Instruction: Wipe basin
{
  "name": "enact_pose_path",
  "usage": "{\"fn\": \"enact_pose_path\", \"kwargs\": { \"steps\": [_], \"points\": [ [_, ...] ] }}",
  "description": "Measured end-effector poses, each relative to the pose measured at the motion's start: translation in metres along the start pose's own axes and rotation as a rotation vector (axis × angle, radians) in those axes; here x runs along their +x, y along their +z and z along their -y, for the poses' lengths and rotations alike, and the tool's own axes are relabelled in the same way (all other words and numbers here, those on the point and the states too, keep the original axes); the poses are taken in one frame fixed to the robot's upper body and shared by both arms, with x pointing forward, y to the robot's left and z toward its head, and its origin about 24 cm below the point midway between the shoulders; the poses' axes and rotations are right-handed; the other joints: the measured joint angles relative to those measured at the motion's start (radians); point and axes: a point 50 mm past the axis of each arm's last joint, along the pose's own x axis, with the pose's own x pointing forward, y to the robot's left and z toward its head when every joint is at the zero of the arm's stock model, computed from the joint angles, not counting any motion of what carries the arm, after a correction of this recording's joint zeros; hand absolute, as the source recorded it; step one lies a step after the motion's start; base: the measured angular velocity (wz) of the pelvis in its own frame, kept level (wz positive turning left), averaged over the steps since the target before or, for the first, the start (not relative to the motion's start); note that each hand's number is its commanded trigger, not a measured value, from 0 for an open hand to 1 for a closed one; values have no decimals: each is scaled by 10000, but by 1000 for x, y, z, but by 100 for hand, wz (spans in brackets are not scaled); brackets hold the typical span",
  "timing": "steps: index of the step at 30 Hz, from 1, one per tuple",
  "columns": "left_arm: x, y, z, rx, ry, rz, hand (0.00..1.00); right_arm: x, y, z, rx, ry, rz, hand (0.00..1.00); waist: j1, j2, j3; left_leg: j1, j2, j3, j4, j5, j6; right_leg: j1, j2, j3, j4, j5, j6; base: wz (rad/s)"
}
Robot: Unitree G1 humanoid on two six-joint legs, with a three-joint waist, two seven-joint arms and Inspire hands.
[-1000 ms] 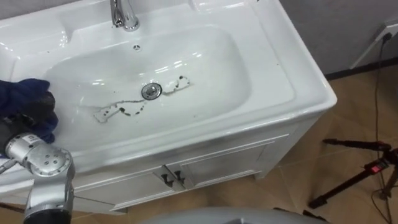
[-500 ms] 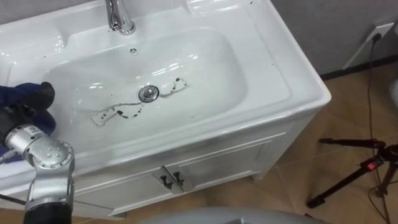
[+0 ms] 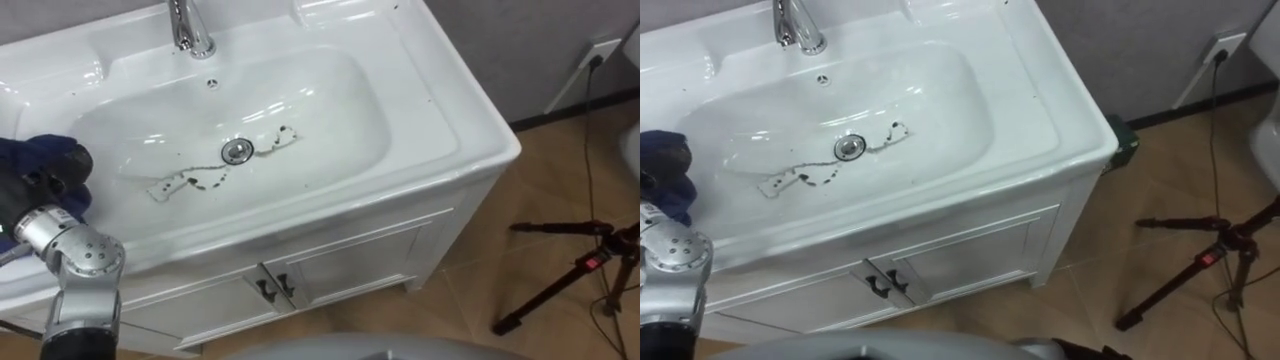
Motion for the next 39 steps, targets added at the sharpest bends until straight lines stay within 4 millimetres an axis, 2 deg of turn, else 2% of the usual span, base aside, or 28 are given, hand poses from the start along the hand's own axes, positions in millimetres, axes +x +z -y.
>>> {"fn": "enact_pose_path", "kwargs": {
  "steps": [10,15,20,27,39],
  "points": [
    [7,-10,-8,796,35,-127,0,0,0,0,67,11,25,0,67,3,-6,-166,-7,5,19,0,0,-139,-12,-27,-20,-1,0,0],
    [12,-9,-14,1010,344,56,0,-1,-1,2,9,0,80,0,68,-4,-6,-303,-29,-195,73,0,0,-180,-25,-194,-24,-1,0,10],
    [12,-9,-14,1008,425,62,0,-2,-2,4,-13,-41,74,0,282,5,1,-308,-29,-257,75,1,0,-172,-26,-223,-25,-1,0,2],
    [12,-9,-15,1004,434,67,0,-1,0,3,-51,-11,137,0,382,-15,21,-342,-40,-311,96,1,0,-173,-32,-257,-39,-3,1,0],
    [9,-9,-11,1028,200,61,0,-1,-2,1,-23,-53,86,0,311,-143,55,-380,-63,-342,33,2,0,-165,-41,-300,-163,0,2,0]
  ]
}}
